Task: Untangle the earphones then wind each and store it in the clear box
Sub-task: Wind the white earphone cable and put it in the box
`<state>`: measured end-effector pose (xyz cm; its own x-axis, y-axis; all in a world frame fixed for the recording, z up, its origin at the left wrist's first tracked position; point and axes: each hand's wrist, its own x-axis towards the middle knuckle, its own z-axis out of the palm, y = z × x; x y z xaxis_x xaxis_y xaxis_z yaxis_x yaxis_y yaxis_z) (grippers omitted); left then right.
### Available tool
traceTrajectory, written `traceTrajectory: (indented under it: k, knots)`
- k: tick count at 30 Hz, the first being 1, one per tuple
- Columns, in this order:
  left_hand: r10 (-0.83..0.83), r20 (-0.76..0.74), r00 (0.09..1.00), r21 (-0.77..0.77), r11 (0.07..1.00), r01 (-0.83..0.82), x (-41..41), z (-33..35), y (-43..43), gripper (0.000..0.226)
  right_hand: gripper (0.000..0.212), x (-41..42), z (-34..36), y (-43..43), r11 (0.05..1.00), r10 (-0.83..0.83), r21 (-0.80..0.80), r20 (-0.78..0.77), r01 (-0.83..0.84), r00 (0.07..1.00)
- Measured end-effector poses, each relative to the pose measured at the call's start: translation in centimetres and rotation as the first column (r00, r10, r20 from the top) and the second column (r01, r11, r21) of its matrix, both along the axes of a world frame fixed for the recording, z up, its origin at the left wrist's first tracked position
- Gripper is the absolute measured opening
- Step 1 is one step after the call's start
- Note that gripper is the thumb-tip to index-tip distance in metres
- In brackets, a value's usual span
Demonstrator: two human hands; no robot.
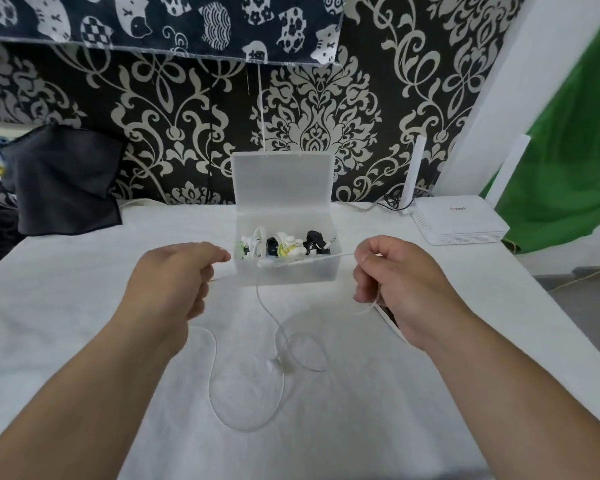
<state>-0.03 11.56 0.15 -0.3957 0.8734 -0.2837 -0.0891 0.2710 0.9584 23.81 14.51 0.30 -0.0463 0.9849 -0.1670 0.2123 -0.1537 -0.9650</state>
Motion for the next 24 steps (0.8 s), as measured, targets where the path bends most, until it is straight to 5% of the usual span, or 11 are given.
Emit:
traceTrajectory:
  k: [2, 6, 11, 14, 17, 19, 22, 24]
  knots:
    - [0.06, 0.047, 0.997, -0.052, 0.997, -0.057, -0.4, -0.4, 0.1, 0.012, 0.024, 0.0, 0.4, 0.0, 1.0, -0.012, -0.005, -0.045, 0.011, 0.999]
    - [0.187, 0.392, 0.901, -0.176, 0.976, -0.126, -0.9, -0.9, 0.2, 0.02, 0.028, -0.3, 1.0, 0.1, 0.999, -0.006, -0.036, -0.161, 0.0, 0.987]
    - [0.129, 0.373, 0.919, -0.239, 0.97, -0.039, -0.9, -0.9, 0.2, 0.014, 0.039, -1.1, 1.1, -0.2, 0.999, 0.041, 0.004, -0.255, -0.041, 0.966]
    - [0.099, 0.138, 0.985, -0.256, 0.965, -0.062, -0.1, -0.8, 0.0, 0.01, 0.038, -1.5, 1.7, -0.5, 0.997, 0.072, 0.044, -0.277, -0.062, 0.958]
    - [0.062, -0.118, 0.991, -0.086, 0.994, -0.072, 0.6, -0.6, -0.4, 0.04, 0.035, -1.6, 2.2, -0.7, 0.989, 0.142, 0.085, -0.267, -0.123, 0.953]
    - [-0.167, -0.184, 0.969, 0.153, 0.969, 0.196, 1.1, 0.6, -1.1, 0.062, 0.033, -1.7, 2.5, -1.0, 0.981, 0.188, 0.097, -0.256, -0.169, 0.948]
    - [-0.562, -0.379, 0.735, 0.145, 0.748, 0.647, 2.2, 1.0, -1.8, 0.068, 0.033, -2.0, 2.8, -1.4, 0.968, 0.249, 0.099, -0.258, -0.231, 0.933]
    - [-0.571, -0.494, 0.656, 0.065, 0.728, 0.682, 3.0, 0.6, -1.9, 0.04, 0.033, -2.1, 2.9, -1.5, 0.969, 0.247, 0.066, -0.323, -0.239, 0.914]
